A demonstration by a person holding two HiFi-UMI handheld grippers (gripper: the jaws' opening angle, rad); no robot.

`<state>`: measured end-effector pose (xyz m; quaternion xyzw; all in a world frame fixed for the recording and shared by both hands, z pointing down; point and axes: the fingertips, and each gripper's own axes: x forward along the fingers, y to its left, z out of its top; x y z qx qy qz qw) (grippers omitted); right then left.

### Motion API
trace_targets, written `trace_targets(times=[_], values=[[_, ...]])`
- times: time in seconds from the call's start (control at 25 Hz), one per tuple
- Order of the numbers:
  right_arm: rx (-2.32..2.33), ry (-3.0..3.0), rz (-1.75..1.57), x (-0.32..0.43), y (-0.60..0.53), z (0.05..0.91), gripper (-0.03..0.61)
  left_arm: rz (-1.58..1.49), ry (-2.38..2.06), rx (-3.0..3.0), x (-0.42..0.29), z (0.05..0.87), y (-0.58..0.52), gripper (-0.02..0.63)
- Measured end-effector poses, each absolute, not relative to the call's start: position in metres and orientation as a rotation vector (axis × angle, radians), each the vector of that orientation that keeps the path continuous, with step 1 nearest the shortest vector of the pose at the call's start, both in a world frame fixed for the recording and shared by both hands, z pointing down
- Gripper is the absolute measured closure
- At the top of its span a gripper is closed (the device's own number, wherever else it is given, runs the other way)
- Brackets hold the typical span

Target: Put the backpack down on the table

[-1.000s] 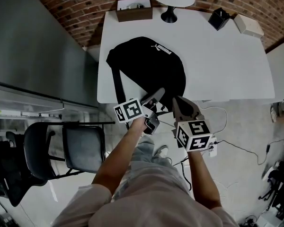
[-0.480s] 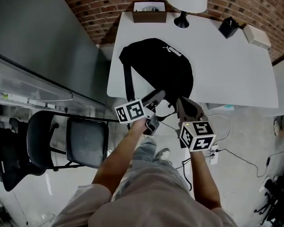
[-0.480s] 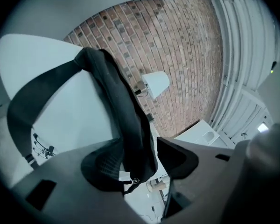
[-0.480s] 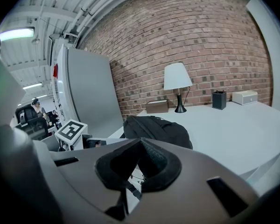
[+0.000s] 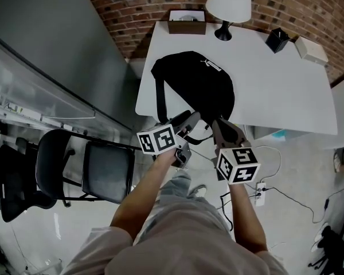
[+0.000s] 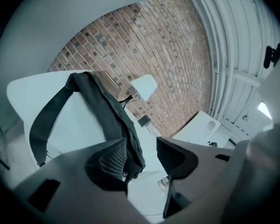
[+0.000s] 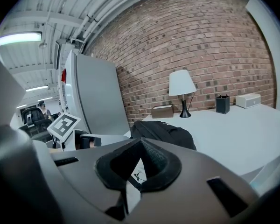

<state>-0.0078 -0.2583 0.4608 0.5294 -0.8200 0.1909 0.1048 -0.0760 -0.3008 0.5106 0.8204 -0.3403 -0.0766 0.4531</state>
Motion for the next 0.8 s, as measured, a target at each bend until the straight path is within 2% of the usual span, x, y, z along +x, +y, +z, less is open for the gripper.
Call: trace_targets(times=[0.36, 0.56, 0.72, 0.8], values=[[1.573, -2.465, 0.499, 0.0, -0.237, 0.433, 0.577, -0.046, -0.925, 2.283, -0.05, 0.454, -0.269, 0.442], [1.585, -2.495, 0.454, 0.008, -0.223, 0.413, 0.577, 0.021, -0.988, 2.397, -0.036, 0.428, -0.251, 0.491], [1.565, -2.504, 0.402, 0.011, -0.211, 0.402, 0.578, 0.075, -1.02, 2.475, -0.026, 0.419, -0.235, 0.58], [1.563, -2.503, 0.383, 0.014, -0.205, 0.4, 0.578, 0.097, -1.024, 2.504, -0.02, 0.416, -0.227, 0.595]])
